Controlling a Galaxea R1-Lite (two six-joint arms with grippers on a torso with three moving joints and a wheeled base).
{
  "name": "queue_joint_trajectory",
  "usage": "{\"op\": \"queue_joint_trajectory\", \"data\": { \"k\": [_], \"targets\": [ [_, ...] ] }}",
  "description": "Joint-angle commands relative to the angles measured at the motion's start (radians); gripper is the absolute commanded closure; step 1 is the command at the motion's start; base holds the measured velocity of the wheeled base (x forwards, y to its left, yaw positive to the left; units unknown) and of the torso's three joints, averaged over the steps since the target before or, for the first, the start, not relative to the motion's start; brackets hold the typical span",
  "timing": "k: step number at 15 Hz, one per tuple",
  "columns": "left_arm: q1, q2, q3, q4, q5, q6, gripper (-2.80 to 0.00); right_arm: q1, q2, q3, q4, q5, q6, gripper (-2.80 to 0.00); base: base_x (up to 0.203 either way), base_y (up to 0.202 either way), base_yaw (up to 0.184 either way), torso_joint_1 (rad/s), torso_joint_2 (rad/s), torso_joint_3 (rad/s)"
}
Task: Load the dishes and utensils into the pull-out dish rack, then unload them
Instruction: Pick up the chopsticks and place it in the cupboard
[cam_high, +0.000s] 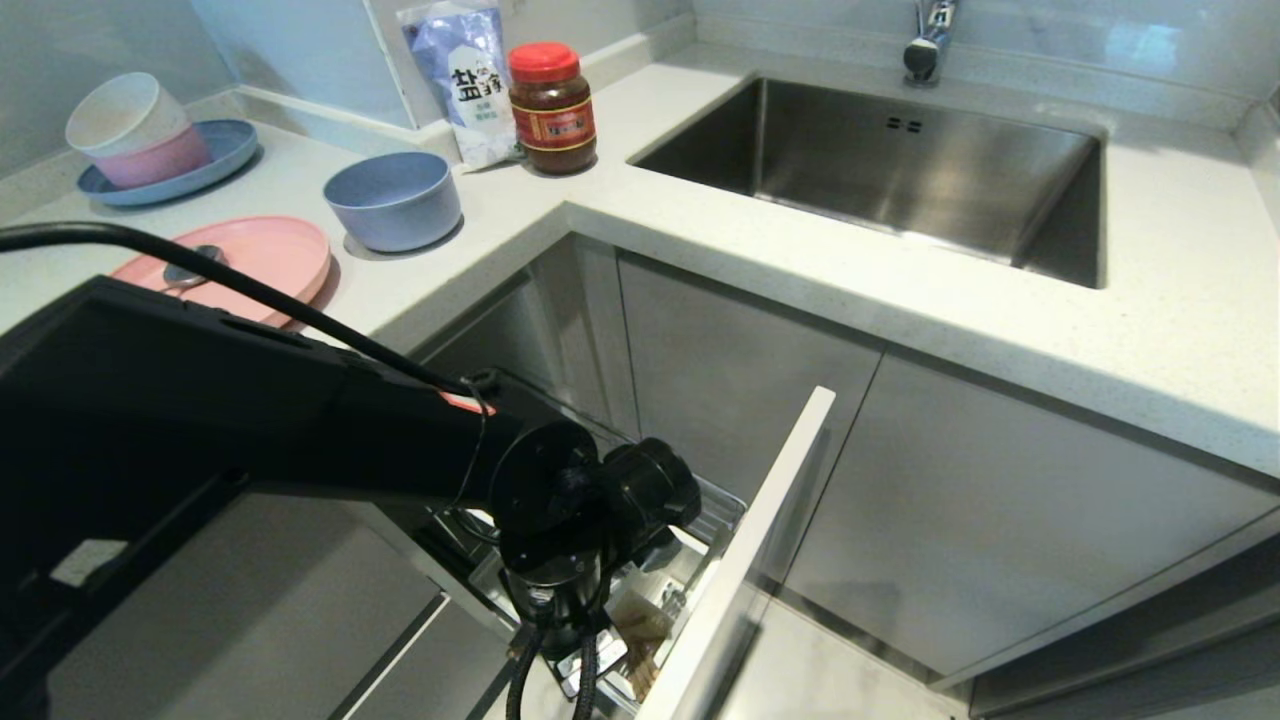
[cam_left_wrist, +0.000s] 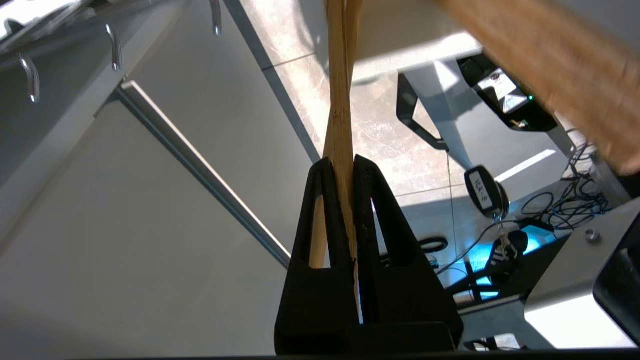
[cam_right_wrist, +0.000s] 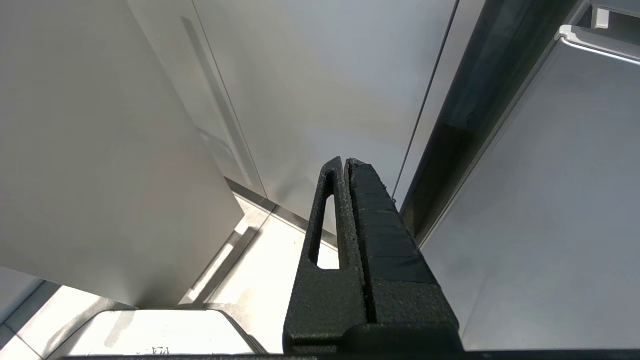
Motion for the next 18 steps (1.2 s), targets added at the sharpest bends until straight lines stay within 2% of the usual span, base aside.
{"op": "queue_joint_trajectory", "data": {
  "k": [1, 12, 13, 18],
  "targets": [
    [0.000, 0.035, -0.028, 0.004, 0.002, 0.002, 0.00, -0.001, -0.004, 0.002, -0.001, 0.000, 0.000, 0.00, 0.000, 0.000, 0.000, 0.000, 0.00, 0.000],
    [0.009, 0.075, -0.056, -0.005, 0.002, -0.001, 0.00, 0.001, -0.004, 0.002, -0.001, 0.000, 0.000, 0.00, 0.000, 0.000, 0.000, 0.000, 0.00, 0.000],
    [0.010, 0.075, -0.059, -0.004, 0.002, -0.003, -2.80, 0.001, -0.004, 0.002, 0.000, 0.000, 0.000, 0.00, 0.000, 0.000, 0.000, 0.000, 0.00, 0.000],
    [0.010, 0.064, -0.063, -0.007, 0.003, -0.011, -2.80, 0.000, -0.004, 0.002, -0.001, 0.000, 0.000, 0.00, 0.000, 0.000, 0.000, 0.000, 0.00, 0.000]
  ]
}}
